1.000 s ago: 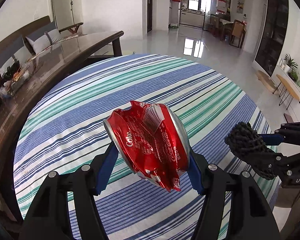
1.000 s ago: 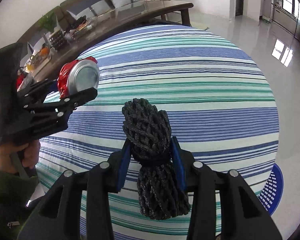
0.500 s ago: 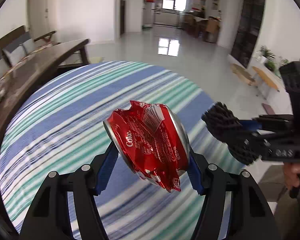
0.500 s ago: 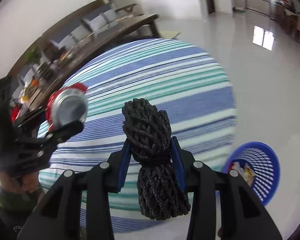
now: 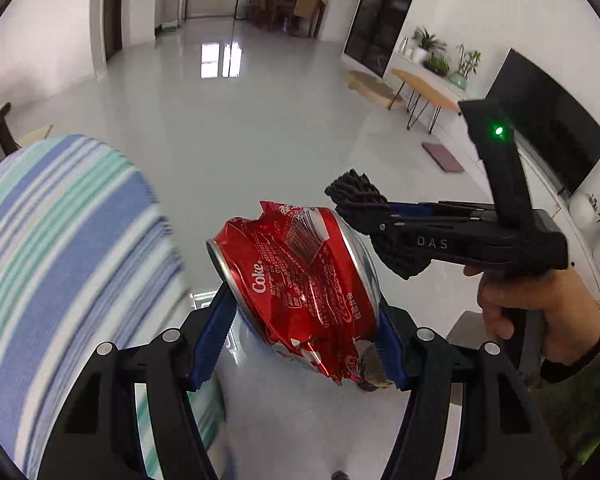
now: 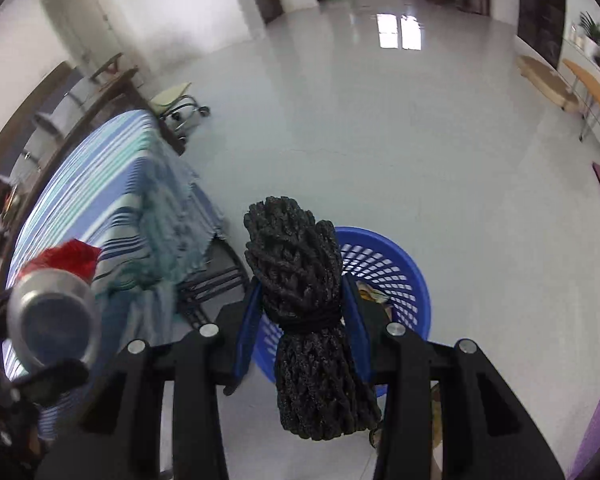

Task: Collect trash

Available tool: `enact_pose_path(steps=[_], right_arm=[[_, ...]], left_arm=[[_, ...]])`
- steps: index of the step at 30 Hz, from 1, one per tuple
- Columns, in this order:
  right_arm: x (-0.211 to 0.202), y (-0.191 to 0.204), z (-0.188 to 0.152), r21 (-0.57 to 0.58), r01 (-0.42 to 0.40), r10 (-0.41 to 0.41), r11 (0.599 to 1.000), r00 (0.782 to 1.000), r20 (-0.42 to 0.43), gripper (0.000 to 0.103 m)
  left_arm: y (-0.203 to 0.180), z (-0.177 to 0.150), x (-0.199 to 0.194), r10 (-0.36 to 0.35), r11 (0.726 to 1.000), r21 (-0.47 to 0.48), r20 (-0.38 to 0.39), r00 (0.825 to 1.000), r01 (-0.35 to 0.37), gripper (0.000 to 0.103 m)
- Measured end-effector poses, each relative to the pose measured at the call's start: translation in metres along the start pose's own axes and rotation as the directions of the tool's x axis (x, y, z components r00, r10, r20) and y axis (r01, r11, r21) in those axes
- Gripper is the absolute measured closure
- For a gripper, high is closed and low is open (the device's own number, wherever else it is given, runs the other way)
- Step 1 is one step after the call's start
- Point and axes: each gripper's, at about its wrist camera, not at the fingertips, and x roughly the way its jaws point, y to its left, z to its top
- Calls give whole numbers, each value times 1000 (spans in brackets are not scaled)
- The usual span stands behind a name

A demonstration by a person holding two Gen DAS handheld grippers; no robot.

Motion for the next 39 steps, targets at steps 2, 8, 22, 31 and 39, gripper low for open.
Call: enact_pose_path(steps=[2,8,22,31,39], right_arm=[[14,-12,1,32,7,-7,999,1000,-2,64],[57,-54,-6,156,-17,19,988,1000,-12,64],[35,-96,-12,299,26,-61,954,992,108,5],[-79,-35,-50,128,135,-158,983,969,189,5],[-125,-17,-100,167,65,-112,984,952,286,5]], left_arm=[[-7,3,32,3,1000,-6,-27,1000,-3,39],[-9,5,119,-8,999,-40,-114,993,4,38],[-12,6,118,78,996,-39,-1,997,-78,7],[-61,-15,8,130,988,73,105,986,-138,5],[-84,-46,-40,260,957,69,234,937,-283,5]])
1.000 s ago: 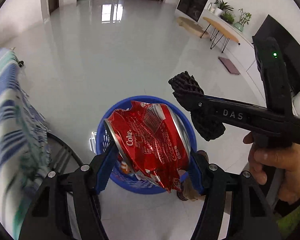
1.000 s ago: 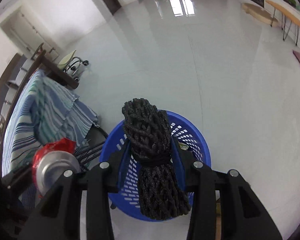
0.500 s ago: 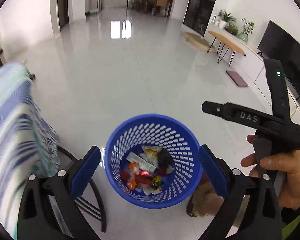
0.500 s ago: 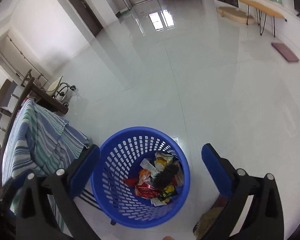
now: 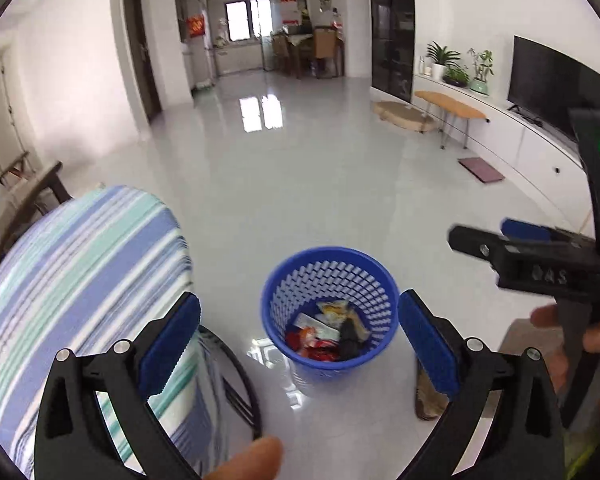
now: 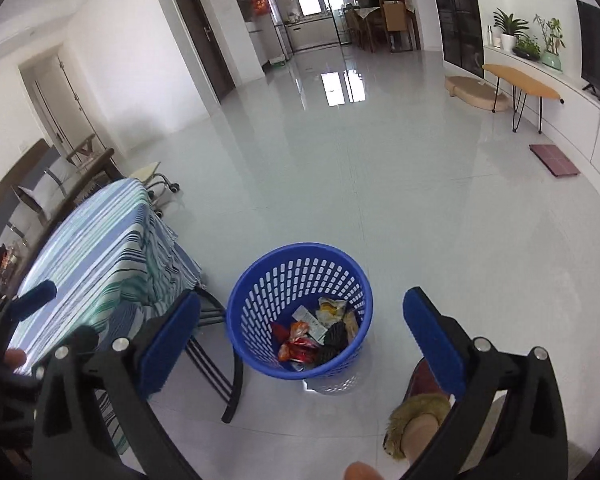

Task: Collect trash

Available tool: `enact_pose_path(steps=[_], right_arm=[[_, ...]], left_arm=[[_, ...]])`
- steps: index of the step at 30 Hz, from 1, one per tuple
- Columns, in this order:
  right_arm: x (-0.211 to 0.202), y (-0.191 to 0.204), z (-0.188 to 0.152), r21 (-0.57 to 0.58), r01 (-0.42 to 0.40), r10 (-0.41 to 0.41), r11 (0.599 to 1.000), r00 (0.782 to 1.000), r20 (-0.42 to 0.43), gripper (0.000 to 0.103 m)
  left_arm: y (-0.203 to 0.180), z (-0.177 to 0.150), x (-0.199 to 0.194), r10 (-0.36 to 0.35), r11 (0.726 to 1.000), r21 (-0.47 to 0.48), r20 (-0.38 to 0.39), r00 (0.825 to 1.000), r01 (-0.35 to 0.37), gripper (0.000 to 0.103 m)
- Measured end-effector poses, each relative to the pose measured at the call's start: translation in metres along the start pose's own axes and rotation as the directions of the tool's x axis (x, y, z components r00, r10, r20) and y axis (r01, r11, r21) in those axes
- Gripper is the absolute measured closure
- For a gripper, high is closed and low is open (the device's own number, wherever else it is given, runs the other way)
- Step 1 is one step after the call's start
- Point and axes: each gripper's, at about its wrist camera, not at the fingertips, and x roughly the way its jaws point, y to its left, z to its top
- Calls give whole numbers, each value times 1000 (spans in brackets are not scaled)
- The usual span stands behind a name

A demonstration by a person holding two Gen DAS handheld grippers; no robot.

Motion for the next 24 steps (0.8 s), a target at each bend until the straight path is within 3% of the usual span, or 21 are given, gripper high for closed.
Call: enact_pose_path(steps=[3,8,14,24], right_arm=[[-13,5,-14,-55,36,-34,998,999,23,5],[-10,20,-34,-116,27,-29,993,999,-16,5],[-8,14,-35,-89,52,-58,995,996,-68,5],[-7,11,-42,-97,71,-80,993,992,-95,5]], left_arm=[[6,-4,-4,-23,999,-45,16,1000,24,5],[5,-6,4,0,999,-34,-59,998,-2,5],[1,-12,17,-28,999,-28,-146,989,24,5],[-3,-23,39,-37,998,-51,-220,975,27,5]])
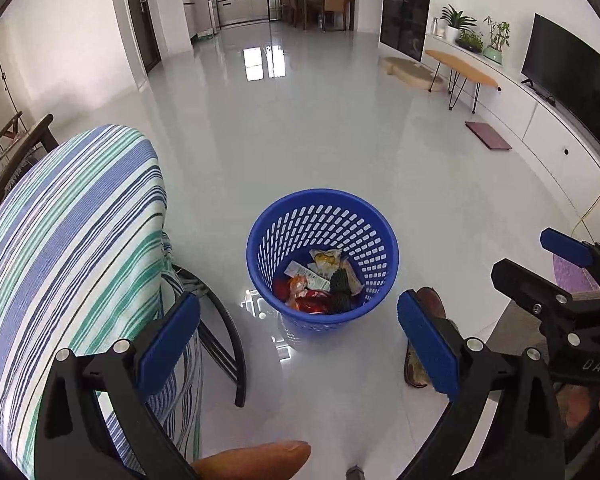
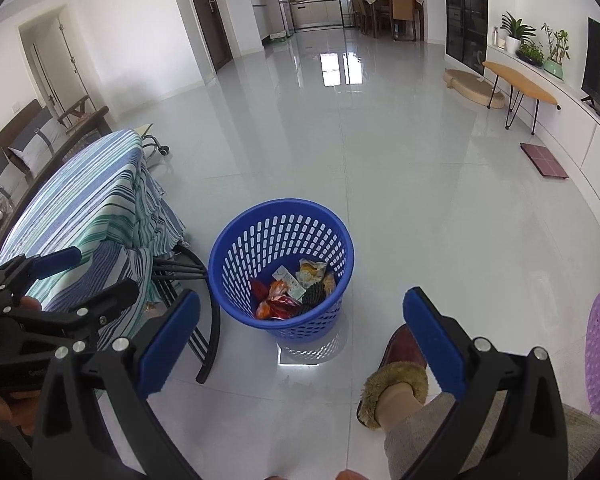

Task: Collect trash

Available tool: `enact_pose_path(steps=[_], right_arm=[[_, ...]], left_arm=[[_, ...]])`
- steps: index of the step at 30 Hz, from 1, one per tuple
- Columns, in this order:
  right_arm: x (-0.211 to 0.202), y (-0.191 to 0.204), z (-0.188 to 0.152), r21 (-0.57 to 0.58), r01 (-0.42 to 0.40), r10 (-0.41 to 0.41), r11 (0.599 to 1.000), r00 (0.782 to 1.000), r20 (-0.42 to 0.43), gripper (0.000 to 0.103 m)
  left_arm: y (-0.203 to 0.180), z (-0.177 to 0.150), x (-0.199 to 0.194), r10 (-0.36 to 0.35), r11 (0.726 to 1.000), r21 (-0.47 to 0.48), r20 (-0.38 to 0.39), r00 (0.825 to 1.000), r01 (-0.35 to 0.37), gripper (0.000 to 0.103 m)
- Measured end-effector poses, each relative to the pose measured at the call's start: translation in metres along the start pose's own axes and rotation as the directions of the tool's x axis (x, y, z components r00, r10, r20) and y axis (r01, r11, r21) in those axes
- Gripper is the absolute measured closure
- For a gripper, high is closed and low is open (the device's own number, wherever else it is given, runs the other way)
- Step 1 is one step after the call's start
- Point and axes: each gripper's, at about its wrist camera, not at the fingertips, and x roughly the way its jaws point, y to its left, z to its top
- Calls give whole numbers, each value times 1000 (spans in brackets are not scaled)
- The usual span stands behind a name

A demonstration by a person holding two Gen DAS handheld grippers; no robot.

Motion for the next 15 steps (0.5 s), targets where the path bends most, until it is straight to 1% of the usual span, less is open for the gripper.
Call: enact_pose_path(steps=[6,15], right_arm=[[3,2,-1,-5,26,-26,1000,1000,-16,5],[5,6,-4,-14,36,-37,999,999,-24,5]], left_arm=[[0,0,4,1,1000,-12,-14,1000,-1,5],[2,-2,8,4,1000,-18,-26,1000,-5,5]])
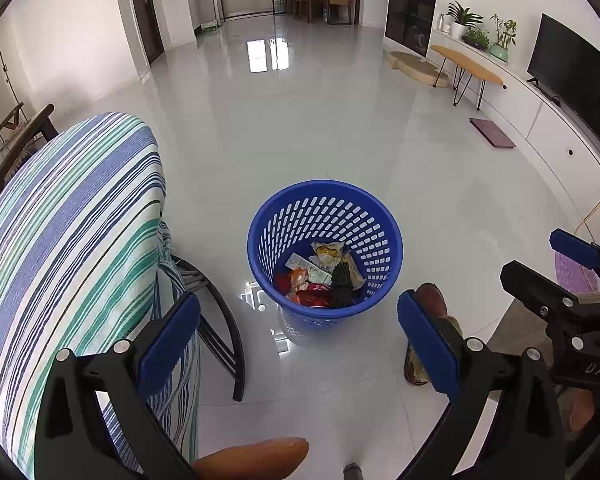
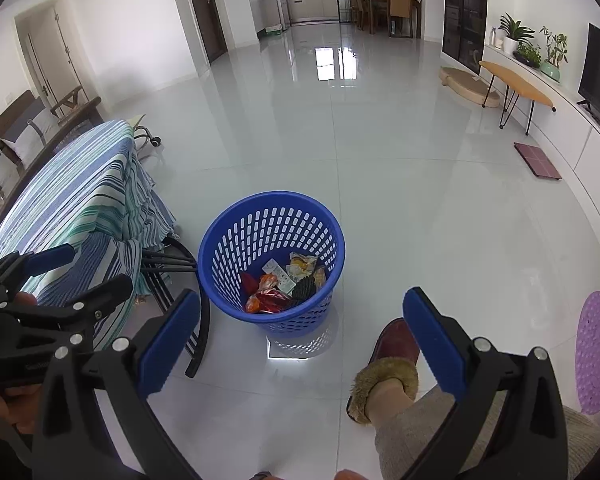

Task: Collect trash

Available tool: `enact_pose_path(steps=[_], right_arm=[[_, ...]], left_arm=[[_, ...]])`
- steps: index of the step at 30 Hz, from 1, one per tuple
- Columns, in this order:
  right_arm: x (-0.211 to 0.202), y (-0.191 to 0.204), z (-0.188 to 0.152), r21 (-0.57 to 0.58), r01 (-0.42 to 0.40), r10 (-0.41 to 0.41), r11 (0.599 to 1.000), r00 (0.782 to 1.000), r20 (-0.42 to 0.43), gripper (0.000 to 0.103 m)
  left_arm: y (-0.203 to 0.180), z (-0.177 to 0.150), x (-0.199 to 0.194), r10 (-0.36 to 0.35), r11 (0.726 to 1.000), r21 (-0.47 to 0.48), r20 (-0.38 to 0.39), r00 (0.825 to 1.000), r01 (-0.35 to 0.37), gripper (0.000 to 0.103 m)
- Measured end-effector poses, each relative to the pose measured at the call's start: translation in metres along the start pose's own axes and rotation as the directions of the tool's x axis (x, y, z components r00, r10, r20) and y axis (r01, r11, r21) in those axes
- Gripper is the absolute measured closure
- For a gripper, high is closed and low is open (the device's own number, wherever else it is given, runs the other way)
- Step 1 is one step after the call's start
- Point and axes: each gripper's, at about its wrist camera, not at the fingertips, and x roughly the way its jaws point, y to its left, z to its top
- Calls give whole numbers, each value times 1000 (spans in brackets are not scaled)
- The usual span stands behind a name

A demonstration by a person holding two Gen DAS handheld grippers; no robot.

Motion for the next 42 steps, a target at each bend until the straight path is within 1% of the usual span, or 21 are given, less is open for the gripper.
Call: enact_pose_path(steps=[12,42], right_arm=[[0,3,-1,-9,5,-5,1000,1000,-1,5],[1,3,-2,-21,16,-16,1000,1000,-2,5]], left_arm=[[1,-2,3,1,1000,-12,-14,1000,-1,5],[0,-3,3,-8,1000,-14,-21,1000,7,5]])
